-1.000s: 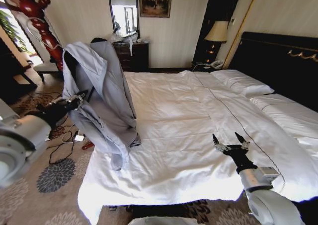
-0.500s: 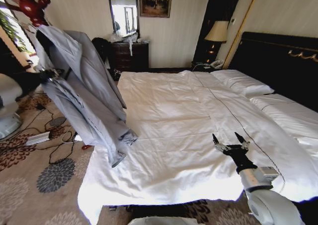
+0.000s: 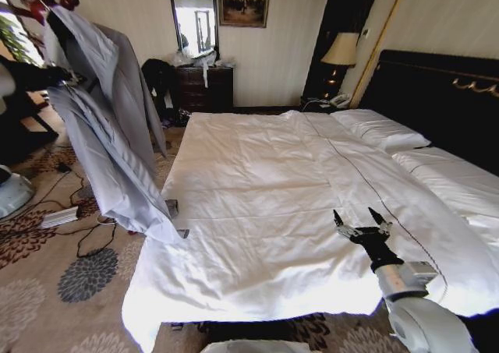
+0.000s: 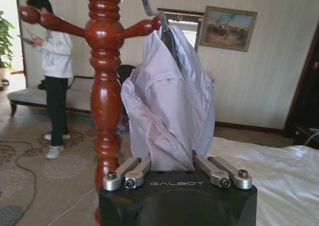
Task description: Pick up the clothes from the bed and hang them on the clothes hanger.
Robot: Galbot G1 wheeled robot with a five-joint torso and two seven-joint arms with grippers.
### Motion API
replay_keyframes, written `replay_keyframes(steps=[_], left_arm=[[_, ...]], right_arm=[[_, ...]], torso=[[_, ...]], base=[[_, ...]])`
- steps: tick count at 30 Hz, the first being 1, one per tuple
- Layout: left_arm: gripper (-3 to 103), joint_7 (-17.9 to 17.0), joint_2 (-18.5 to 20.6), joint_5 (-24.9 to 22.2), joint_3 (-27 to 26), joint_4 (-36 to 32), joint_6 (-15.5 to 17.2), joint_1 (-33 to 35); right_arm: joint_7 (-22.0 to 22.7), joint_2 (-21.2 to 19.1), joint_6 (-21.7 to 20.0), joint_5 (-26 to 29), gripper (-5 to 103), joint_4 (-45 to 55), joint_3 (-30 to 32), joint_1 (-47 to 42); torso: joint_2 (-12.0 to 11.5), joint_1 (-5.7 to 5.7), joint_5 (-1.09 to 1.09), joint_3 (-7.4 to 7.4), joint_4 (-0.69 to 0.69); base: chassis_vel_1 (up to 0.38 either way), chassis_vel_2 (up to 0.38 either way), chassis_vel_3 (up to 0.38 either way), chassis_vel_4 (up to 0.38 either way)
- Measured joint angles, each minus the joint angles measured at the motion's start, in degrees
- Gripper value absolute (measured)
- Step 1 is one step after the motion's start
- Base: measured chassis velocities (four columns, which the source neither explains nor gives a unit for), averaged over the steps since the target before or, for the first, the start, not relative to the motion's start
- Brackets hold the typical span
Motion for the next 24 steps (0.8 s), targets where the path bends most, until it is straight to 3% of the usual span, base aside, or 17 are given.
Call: replay_keyframes(steps=[4, 13, 24], left_arm=[[18, 0.02, 4.94, 0.19, -0.97, 5.15, 0.59, 1.97], [18, 1.48, 10.70, 0.22, -1.77, 12.17, 2.45, 6.36], [18, 2.16, 15.97, 1.27, -9.73, 18.04, 3.47, 16.81]], right_arm=[[0.00, 0.00, 0.00, 0.00, 100, 0.00, 0.00, 0.00], [0.00, -0.01, 0.00, 0.00, 100, 0.00, 0.00, 0.00], [0.00, 0.00, 0.00, 0.00, 100, 0.00, 0.00, 0.00]], torso=[[0.00, 0.00, 0.00, 0.00, 0.01], [0.00, 0.00, -0.01, 0.00, 0.02], [0.00, 0.00, 0.02, 0.00, 0.00]], base=[[0.000, 0.000, 0.000, 0.000], [0.000, 0.000, 0.000, 0.000], [0.000, 0.000, 0.000, 0.000]])
